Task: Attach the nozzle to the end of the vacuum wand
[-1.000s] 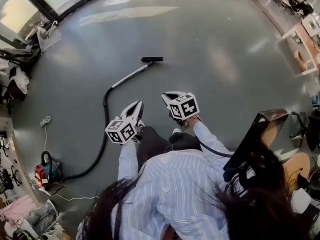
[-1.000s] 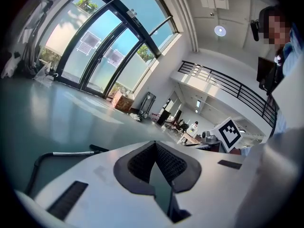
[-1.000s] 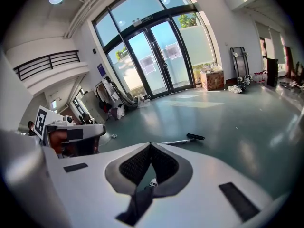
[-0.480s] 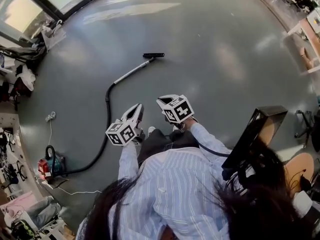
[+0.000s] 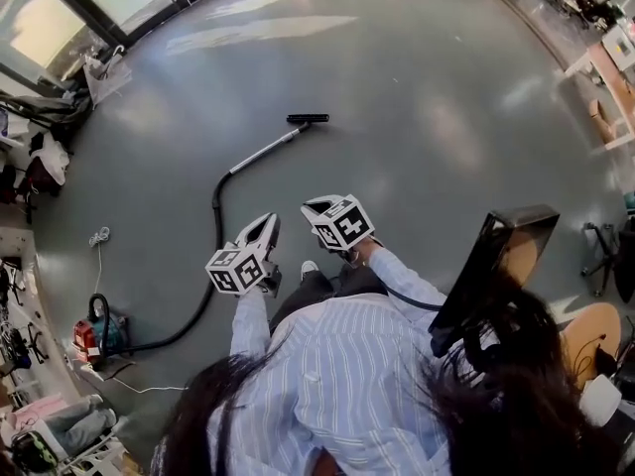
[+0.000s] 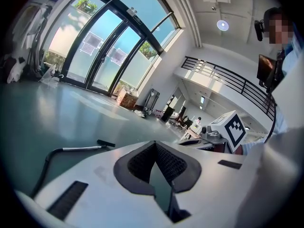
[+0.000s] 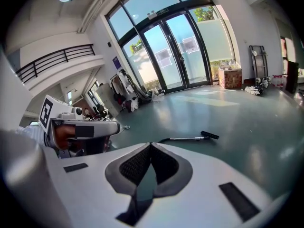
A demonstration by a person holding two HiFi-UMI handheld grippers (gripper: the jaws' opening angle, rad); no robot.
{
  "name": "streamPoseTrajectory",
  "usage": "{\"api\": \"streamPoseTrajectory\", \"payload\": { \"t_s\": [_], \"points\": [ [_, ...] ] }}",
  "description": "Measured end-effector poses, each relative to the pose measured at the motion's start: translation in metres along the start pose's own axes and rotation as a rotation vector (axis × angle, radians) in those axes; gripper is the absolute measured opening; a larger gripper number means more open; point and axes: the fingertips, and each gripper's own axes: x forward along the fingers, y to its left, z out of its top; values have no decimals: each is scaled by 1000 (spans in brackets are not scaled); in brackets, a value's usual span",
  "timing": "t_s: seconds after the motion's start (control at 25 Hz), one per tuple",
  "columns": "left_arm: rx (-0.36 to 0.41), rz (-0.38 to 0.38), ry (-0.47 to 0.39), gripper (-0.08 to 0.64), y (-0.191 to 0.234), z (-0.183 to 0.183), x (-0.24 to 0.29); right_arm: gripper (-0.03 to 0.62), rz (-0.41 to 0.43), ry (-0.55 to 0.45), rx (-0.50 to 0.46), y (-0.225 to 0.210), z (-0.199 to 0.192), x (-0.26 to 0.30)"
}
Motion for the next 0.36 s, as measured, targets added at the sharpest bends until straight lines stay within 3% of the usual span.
{"api": "streamPoseTrajectory", "payload": {
  "t_s": [0.36],
  "points": [
    [-22,20,-24,4,32,7,-44,5,5,37,-33,39,6,29]
  ]
}}
